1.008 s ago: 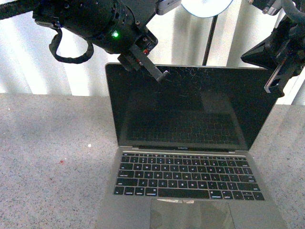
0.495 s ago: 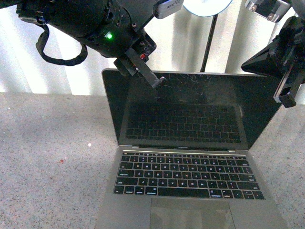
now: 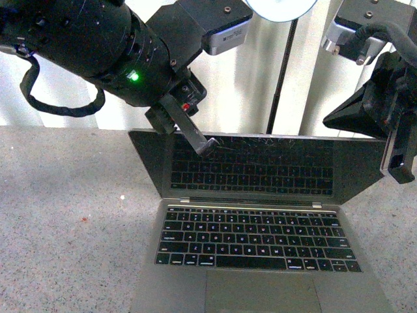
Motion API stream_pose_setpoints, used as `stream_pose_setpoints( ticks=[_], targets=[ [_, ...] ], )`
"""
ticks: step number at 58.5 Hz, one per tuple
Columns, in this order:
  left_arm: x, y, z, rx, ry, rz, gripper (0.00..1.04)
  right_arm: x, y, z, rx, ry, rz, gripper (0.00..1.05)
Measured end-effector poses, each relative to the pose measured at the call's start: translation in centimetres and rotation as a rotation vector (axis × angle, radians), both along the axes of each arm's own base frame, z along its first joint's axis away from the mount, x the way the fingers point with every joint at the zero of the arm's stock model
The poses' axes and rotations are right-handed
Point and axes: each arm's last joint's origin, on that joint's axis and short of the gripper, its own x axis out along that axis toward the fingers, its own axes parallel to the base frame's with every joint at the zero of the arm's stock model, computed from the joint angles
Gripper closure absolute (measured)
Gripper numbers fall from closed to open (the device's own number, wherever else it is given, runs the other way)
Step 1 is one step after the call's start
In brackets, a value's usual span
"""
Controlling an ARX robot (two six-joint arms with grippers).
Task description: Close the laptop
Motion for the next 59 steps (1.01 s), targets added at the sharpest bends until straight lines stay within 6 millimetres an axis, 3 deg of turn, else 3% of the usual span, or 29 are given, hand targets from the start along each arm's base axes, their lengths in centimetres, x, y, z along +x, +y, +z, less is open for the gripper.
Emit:
stream_pose_setpoints(
  ticks=[17, 39, 59],
  targets=[
    [-1.7, 0.6, -2.2, -0.005, 0.083, -0.019, 1.01, -0.7, 1.0, -0.7, -0.034, 0.029, 0.063, 1.02],
    [-2.1, 0.6, -2.9, -0.01, 0.099, -0.019, 1.01, -1.9, 1.5, -2.8, -0.043, 0.089, 0.095, 1.02],
    [-2.5, 0.5, -3.5, -0.014, 0.113, -0.021, 1.01, -2.2, 1.5, -3.6, -0.05, 0.105, 0.1, 1.02]
  ],
)
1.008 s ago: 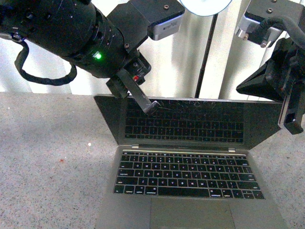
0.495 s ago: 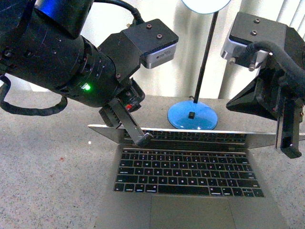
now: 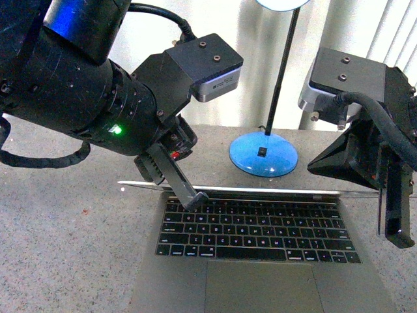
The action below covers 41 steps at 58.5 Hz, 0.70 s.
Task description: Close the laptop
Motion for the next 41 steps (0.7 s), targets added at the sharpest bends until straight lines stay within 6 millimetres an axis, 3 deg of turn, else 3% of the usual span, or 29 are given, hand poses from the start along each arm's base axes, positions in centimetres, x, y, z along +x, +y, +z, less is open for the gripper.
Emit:
stream_pose_setpoints(
  ticks=[41],
  targets=[
    [-1.0, 0.2, -2.6, -0.019, 0.055, 0.0, 1.01, -0.7, 0.2, -2.0, -0.006, 0.054, 0.017, 1.02]
  ],
)
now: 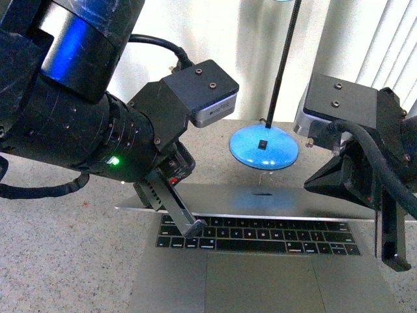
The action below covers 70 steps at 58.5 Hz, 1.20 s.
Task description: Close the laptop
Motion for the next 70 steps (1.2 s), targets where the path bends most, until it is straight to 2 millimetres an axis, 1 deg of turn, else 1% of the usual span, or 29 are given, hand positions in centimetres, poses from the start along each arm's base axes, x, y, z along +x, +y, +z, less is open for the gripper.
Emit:
stream_pose_setpoints(
  ticks=[17, 39, 56, 70],
  targets=[
    [-0.3, 0.1, -0.8, -0.002, 0.017, 0.005, 1.01, -0.3, 0.0, -0.6, -0.002, 0.011, 0.002, 1.02],
    [-0.4, 0.0, -1.6, -0.014, 0.033, 0.005, 1.01, -0.7, 0.0, -1.8, -0.003, 0.041, 0.007, 1.02],
    [-0.8, 0.1, -2.9, -0.029, 0.061, 0.01, 1.01, -0.9, 0.0, -2.3, -0.007, 0.056, 0.01, 1.02],
    [-1.2, 0.2, -3.7, -0.032, 0.079, 0.016, 1.01, -1.2, 0.0, -3.3, -0.011, 0.08, 0.012, 1.02]
  ],
)
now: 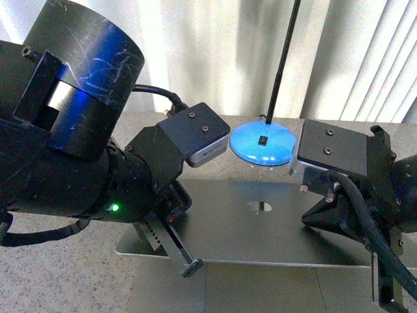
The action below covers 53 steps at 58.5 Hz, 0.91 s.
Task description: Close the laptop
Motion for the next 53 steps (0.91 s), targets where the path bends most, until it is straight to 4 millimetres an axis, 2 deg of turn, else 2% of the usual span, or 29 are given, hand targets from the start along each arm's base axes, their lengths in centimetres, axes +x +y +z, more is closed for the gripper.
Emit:
stream_pose_setpoints(
  ticks=[18, 33, 43, 53],
  targets=[
    [-0.4, 0.2, -0.9, -0.012, 0.024, 0.003, 1.01, -0.5, -0.2, -1.7, -0.008, 0.033, -0.001, 1.02],
    [-1.0, 0.4, -3.0, -0.019, 0.066, 0.011, 1.01, -0.4, -0.1, -2.5, -0.009, 0.046, -0.004, 1.02],
    [-1.4, 0.9, -4.6, -0.033, 0.101, 0.027, 1.01, -0.6, -0.2, -3.8, -0.013, 0.079, -0.01, 1.02],
    [-1.3, 1.4, -5.1, -0.046, 0.113, 0.036, 1.01, -0.9, -0.1, -4.8, -0.016, 0.106, -0.015, 1.02]
  ],
)
